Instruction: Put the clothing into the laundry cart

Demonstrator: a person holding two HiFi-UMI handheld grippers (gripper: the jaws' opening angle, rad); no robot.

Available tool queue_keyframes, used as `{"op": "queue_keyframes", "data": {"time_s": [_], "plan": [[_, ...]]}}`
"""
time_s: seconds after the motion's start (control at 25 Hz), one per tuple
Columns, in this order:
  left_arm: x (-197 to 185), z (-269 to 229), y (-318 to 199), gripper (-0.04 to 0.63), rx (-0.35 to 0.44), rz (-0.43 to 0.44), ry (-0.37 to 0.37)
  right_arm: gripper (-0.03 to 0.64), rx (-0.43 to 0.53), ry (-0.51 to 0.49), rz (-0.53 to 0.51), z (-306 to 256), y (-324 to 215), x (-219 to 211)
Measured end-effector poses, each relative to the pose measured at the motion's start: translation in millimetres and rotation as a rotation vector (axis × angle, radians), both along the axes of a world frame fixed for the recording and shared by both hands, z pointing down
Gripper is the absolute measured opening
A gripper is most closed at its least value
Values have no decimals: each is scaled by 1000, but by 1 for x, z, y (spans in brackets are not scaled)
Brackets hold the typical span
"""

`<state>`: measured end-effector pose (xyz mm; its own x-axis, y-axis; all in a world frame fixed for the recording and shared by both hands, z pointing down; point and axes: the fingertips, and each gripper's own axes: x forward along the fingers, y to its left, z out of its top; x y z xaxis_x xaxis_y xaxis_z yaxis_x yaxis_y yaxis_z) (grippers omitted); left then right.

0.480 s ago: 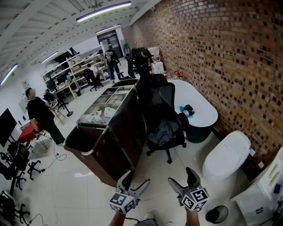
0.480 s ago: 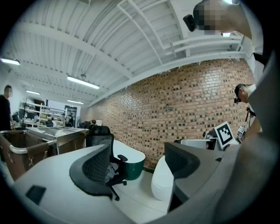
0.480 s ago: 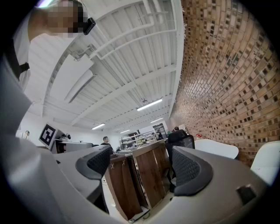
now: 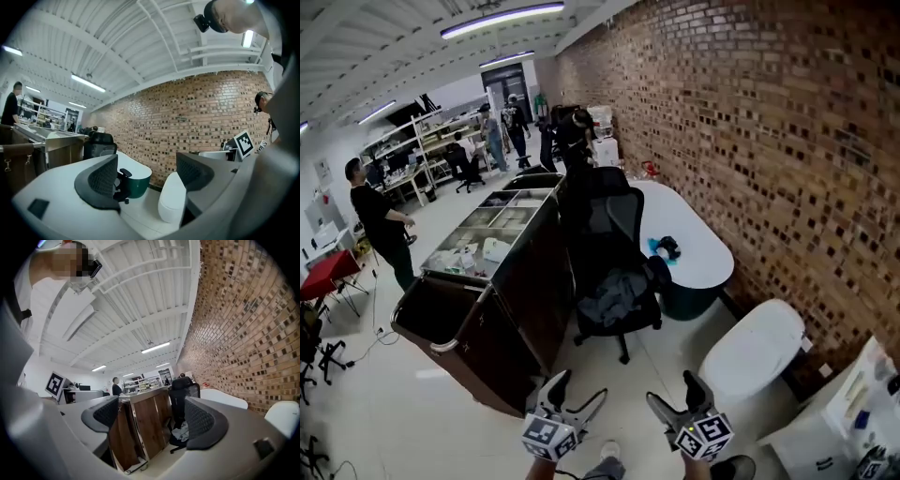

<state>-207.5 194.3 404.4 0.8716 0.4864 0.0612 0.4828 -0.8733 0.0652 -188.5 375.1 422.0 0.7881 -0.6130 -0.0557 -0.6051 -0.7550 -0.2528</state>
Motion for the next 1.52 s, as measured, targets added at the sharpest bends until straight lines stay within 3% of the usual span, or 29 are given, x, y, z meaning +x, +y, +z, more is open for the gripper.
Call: {"op": "queue_keyframes", "data": {"time_s": [0.28, 0.48, 0.64, 0.84, 1.0, 1.16, 1.28, 1.52], "plan": [[84, -12, -34, 370, 52, -5, 115, 451, -45, 22, -40, -30, -49, 87], [136, -8, -75, 370, -11, -43, 89, 451, -113, 14, -136, -23, -109, 145], [171, 13, -124, 370, -15, -98, 69, 451, -114, -9, -168, -18, -149, 189], [201, 8, -156, 370, -71, -134, 51, 451, -109, -9, -200, -25, -188, 222], [212, 3, -155, 370, -97, -107, 58, 451, -159, 4, -254, -23, -213, 228], [217, 26, -159, 370, -85, -69, 43, 451, -162, -18, -233, -13, -217, 236], [227, 23, -169, 370, -150, -109, 28, 451, -163, -32, -253, -2, -221, 249], [265, 26, -195, 370, -162, -221, 18, 451, -136, -56, -324, 17, -235, 303]]}}
